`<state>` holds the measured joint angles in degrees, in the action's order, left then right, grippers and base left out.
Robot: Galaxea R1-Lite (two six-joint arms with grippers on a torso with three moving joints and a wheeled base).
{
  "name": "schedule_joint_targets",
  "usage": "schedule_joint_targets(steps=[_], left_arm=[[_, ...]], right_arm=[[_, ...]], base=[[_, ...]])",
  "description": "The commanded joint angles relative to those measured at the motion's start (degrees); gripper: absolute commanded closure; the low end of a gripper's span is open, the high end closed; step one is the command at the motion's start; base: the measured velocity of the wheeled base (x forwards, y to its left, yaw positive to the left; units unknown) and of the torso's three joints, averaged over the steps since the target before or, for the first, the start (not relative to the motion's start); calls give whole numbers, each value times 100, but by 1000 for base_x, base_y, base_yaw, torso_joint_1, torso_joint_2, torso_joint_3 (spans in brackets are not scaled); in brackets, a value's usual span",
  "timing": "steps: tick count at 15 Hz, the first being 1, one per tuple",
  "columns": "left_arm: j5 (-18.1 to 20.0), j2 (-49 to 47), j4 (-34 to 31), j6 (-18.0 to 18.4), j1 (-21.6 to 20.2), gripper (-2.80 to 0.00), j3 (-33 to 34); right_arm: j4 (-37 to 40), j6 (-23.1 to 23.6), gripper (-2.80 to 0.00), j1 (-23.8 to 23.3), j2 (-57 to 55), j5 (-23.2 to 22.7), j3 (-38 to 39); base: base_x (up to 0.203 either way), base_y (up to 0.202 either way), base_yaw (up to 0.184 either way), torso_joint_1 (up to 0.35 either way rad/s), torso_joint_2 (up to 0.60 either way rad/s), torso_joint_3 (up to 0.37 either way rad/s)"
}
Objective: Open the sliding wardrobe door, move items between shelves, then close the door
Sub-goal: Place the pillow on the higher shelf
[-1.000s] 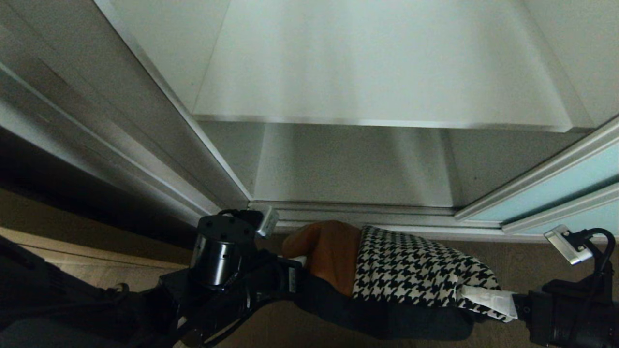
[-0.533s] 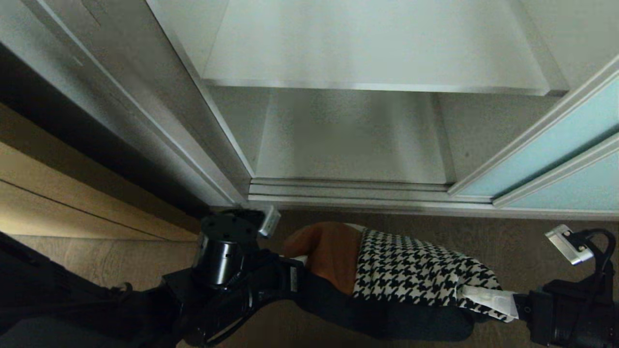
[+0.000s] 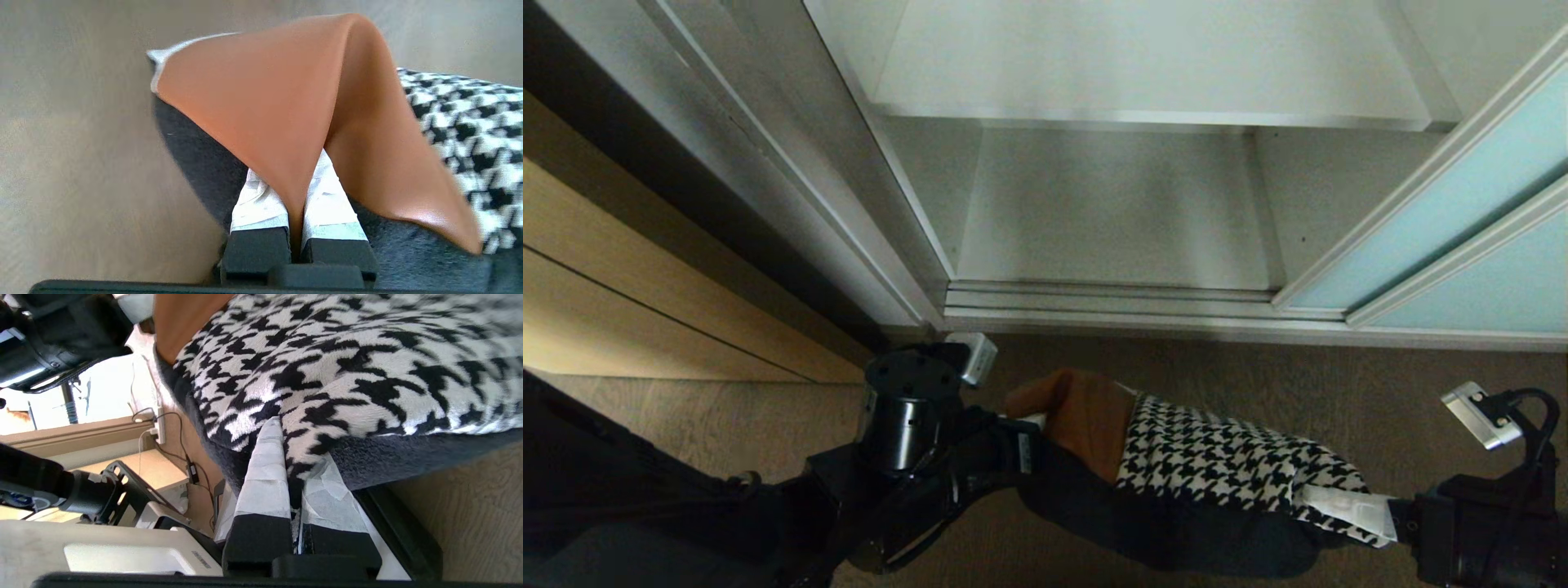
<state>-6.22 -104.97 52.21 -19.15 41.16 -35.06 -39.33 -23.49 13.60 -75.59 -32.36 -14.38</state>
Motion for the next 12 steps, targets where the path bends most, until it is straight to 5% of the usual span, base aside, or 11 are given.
schedule_joint_targets(steps=[1, 12], left_arm=[[-19, -239, 89, -18, -2, 0, 6], [-45, -87, 27, 47, -11, 0, -146]], right_arm=[[-22, -11, 0, 2, -77, -24, -4], [-22, -6, 0, 11, 28, -42, 23]], base=[[0, 0, 0, 0, 0, 0], [0, 0, 0, 0, 1, 50]])
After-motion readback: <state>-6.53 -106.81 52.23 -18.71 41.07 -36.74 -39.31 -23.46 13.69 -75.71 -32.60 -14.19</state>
